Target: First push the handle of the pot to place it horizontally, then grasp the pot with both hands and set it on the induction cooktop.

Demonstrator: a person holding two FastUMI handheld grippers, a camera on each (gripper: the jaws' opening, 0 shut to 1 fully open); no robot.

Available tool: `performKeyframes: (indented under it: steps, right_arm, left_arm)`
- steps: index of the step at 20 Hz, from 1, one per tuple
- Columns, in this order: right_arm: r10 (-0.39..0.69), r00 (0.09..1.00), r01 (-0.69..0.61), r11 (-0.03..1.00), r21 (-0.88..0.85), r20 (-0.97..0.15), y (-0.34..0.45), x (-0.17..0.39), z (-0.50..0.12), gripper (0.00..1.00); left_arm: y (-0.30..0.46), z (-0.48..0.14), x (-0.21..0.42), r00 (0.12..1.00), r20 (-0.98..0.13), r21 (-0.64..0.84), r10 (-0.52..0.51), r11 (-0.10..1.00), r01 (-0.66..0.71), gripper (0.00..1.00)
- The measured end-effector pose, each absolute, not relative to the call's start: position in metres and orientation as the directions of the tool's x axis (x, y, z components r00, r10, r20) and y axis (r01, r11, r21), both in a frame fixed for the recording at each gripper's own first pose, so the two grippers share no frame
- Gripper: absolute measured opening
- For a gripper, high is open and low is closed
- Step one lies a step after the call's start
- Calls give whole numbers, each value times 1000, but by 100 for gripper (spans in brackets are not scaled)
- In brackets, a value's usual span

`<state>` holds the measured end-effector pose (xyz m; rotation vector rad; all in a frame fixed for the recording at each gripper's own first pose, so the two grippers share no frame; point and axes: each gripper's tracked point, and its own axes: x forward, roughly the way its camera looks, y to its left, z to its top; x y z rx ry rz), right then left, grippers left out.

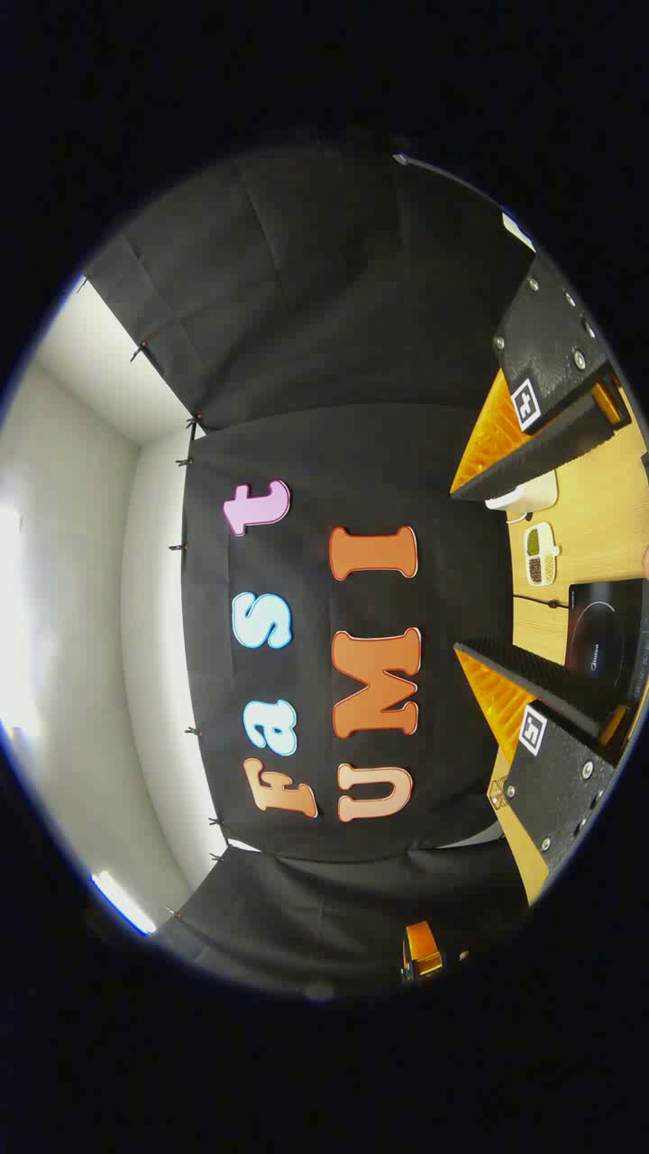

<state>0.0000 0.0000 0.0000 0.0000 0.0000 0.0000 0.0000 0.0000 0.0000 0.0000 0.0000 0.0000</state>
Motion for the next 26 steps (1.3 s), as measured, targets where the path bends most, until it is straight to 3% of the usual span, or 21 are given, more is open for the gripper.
performKeyframes:
  steps: [1, 2, 3, 4, 12, 13, 14, 24, 26]
  right_arm:
    - [6, 1000, -6, 1000, -1, -2, 0, 1, -1, 100]
    - [9, 1000, -9, 1000, -3, -3, 0, 3, -1, 88]
    - [9, 1000, -9, 1000, -4, -3, 0, 4, -3, 88]
    - [9, 1000, -9, 1000, -1, -4, 0, 4, -3, 95]
    - [10, 1000, -10, 1000, 29, 0, 1, 4, -3, 95]
    - [11, 1000, -11, 1000, 29, -1, 1, 4, -3, 100]
    - [13, 1000, -13, 1000, 29, -2, 1, 4, -4, 95]
    - [17, 1000, -17, 1000, 26, -4, 3, 4, -5, 95]
    - [21, 1000, -20, 1000, 23, -12, 4, 4, -7, 95]
  left_arm:
    - [0, 0, 1, 1000, 0, 6, 6, 1000, -6, 89]
    - [-1, 0, 2, 1000, -4, 4, 11, 1000, -11, 89]
    - [-2, -2, 2, 1000, -10, -5, 11, 1000, -11, 88]
    - [-5, -3, 2, 1000, -16, -15, 4, 1000, -4, 90]
    - [-14, -5, 0, 999, -38, -2, -20, 1000, 20, 90]
    - [-16, -6, -2, 999, -38, -6, -27, 1000, 27, 90]
    - [-18, -6, -3, 999, -37, -7, -33, 999, 33, 89]
    - [-26, -13, -6, 996, -54, -11, -70, 998, 70, 92]
    - [-29, -20, -5, 994, -73, -14, -85, 996, 85, 75]
